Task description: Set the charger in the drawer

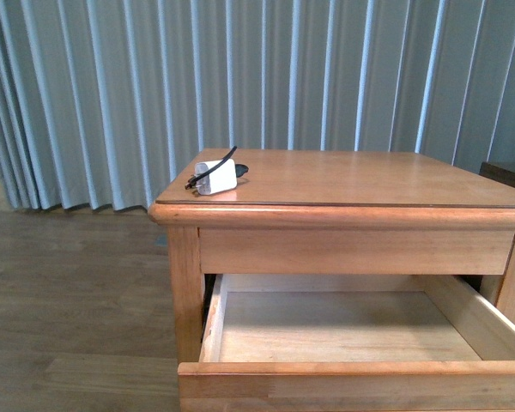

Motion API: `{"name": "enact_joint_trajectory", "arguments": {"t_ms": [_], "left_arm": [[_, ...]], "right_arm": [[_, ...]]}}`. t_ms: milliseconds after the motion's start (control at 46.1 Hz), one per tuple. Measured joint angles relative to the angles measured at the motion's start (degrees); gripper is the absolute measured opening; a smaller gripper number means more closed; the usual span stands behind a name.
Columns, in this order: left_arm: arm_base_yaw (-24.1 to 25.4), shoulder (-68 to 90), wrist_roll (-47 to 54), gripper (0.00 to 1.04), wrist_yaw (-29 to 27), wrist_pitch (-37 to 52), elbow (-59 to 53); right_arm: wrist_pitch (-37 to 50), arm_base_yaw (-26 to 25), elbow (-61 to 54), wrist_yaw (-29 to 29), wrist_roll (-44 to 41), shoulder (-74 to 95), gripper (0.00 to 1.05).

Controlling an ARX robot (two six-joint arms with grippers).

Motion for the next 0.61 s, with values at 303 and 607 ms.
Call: {"name": "enact_joint_trajectory", "arguments": {"t_ms": [303,607], "left_arm": [[-11.2,23.1,-6.6,0.99,-44.2,23.1,0.8],[-9.2,53.7,-6.4,0.99,-17.5,30.4,17.1]], "right_arm": [[0.0,0.0,0.0,0.0,0.0,0.0,0.96],[0.0,0.0,0.0,0.0,0.0,0.0,0.96]]}}
